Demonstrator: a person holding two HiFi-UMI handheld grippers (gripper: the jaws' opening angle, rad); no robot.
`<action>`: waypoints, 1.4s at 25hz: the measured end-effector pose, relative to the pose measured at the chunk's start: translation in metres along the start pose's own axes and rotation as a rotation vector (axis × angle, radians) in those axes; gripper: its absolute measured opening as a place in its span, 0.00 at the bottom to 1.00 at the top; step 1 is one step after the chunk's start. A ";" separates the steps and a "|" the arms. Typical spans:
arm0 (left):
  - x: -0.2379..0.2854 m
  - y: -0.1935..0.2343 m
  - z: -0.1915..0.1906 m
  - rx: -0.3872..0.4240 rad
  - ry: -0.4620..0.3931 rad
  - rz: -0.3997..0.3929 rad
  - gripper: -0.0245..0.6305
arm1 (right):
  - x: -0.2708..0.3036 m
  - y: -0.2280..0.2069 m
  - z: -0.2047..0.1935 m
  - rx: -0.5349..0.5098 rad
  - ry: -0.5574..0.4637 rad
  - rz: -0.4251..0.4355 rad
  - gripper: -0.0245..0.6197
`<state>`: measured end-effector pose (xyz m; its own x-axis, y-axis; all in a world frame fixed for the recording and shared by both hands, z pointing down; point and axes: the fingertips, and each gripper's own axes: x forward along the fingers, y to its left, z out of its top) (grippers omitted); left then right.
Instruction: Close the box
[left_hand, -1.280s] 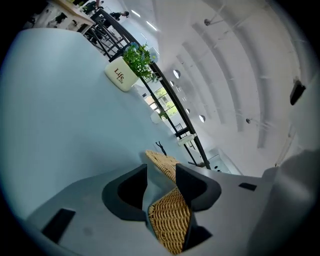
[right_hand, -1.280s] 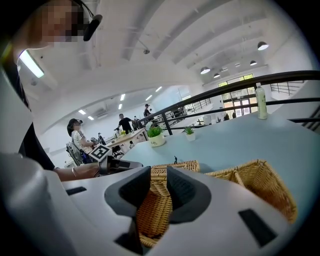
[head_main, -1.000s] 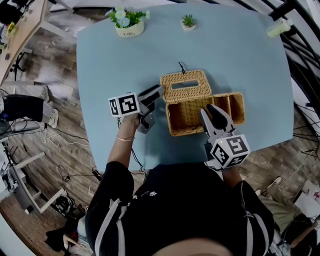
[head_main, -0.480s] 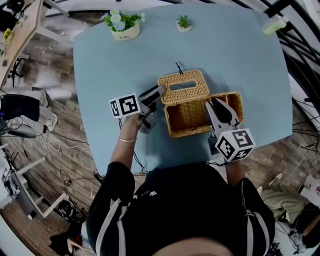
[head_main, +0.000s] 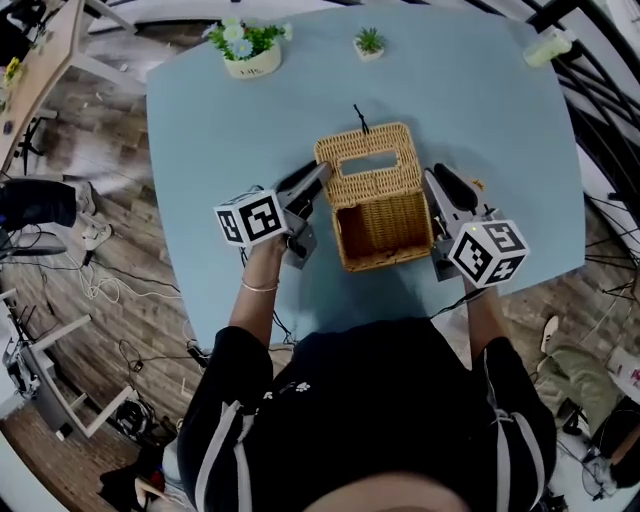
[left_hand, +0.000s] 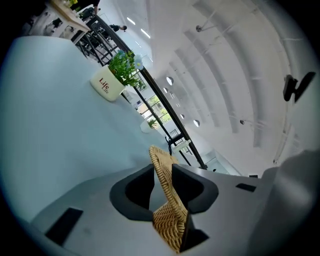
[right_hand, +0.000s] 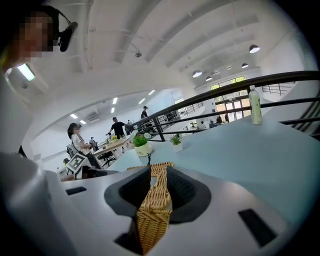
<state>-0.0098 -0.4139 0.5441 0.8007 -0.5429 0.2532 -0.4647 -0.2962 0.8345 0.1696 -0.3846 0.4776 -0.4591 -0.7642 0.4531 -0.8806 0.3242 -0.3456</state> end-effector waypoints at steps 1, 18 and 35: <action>-0.002 -0.004 0.002 0.027 -0.009 0.003 0.21 | 0.002 -0.001 0.002 0.006 0.000 0.011 0.19; -0.026 -0.060 0.012 0.335 -0.137 -0.006 0.19 | 0.017 0.007 0.031 -0.081 -0.034 0.108 0.20; -0.045 -0.086 -0.006 0.611 -0.200 -0.018 0.17 | -0.008 0.022 0.031 -0.140 -0.047 0.177 0.17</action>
<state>-0.0033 -0.3589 0.4639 0.7517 -0.6524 0.0965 -0.6310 -0.6687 0.3933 0.1578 -0.3886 0.4408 -0.6047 -0.7129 0.3552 -0.7961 0.5269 -0.2977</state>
